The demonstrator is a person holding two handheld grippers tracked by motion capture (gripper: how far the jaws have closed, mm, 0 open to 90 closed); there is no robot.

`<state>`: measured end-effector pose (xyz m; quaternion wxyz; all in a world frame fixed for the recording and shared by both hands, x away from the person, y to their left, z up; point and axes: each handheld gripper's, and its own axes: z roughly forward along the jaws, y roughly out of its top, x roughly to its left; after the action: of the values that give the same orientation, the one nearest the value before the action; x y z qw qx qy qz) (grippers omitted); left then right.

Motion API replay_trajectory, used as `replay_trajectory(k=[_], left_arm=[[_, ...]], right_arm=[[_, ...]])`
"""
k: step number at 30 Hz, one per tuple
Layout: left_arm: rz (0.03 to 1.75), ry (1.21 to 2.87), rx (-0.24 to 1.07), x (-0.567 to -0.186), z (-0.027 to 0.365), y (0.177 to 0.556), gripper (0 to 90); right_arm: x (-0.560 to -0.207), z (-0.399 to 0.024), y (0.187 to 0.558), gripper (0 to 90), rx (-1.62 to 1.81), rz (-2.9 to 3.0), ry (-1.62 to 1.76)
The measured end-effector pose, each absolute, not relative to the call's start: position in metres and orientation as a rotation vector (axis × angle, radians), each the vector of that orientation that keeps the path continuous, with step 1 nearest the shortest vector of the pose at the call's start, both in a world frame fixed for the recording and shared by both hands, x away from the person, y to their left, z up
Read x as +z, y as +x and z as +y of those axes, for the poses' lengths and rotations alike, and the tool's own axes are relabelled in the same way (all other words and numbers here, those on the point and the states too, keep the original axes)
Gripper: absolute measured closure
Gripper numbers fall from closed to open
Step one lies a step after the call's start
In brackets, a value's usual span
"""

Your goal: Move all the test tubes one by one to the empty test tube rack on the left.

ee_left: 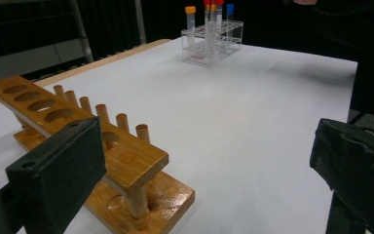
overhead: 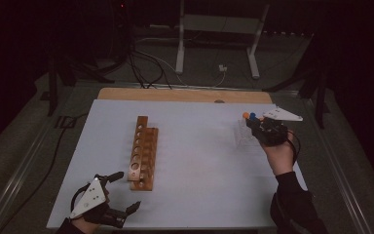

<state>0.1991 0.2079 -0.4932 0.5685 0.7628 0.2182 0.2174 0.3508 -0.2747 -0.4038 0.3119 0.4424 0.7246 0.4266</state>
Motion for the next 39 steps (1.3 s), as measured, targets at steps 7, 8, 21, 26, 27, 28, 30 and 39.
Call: replay_trajectory(k=[7, 8, 21, 26, 27, 28, 30, 39], left_arm=[[0.516, 1.782, 0.467, -0.487, 0.205, 0.201, 0.5], [0.525, 1.782, 0.465, -0.485, 0.205, 0.202, 0.5], [0.517, 1.844, 0.399, -0.458, 0.191, 0.218, 0.5], [0.505, 1.884, 0.334, -0.445, 0.178, 0.224, 0.5], [0.502, 1.886, 0.329, -0.443, 0.176, 0.225, 0.5], [0.503, 1.891, 0.318, -0.44, 0.173, 0.228, 0.5], [0.499, 1.892, 0.304, -0.434, 0.167, 0.232, 0.5], [0.496, 1.924, 0.288, -0.421, 0.142, 0.253, 0.5]], right_arm=[[-0.41, -0.256, 0.345, 77.2, 1.144, 1.998, 1.125], [-0.411, -0.255, 0.344, 77.2, 1.148, 2.005, 1.121], [-0.435, -0.22, 0.33, 77.2, 1.133, 2.157, 1.05], [-0.441, -0.21, 0.323, 77.2, 1.149, 2.198, 1.023], [-0.443, -0.207, 0.321, 77.2, 1.147, 2.208, 1.016], [-0.444, -0.206, 0.32, 77.2, 1.148, 2.214, 1.01], [-0.446, -0.202, 0.316, 77.2, 1.16, 2.23, 1.003], [-0.453, -0.185, 0.303, 77.2, 1.198, 2.284, 0.945]])
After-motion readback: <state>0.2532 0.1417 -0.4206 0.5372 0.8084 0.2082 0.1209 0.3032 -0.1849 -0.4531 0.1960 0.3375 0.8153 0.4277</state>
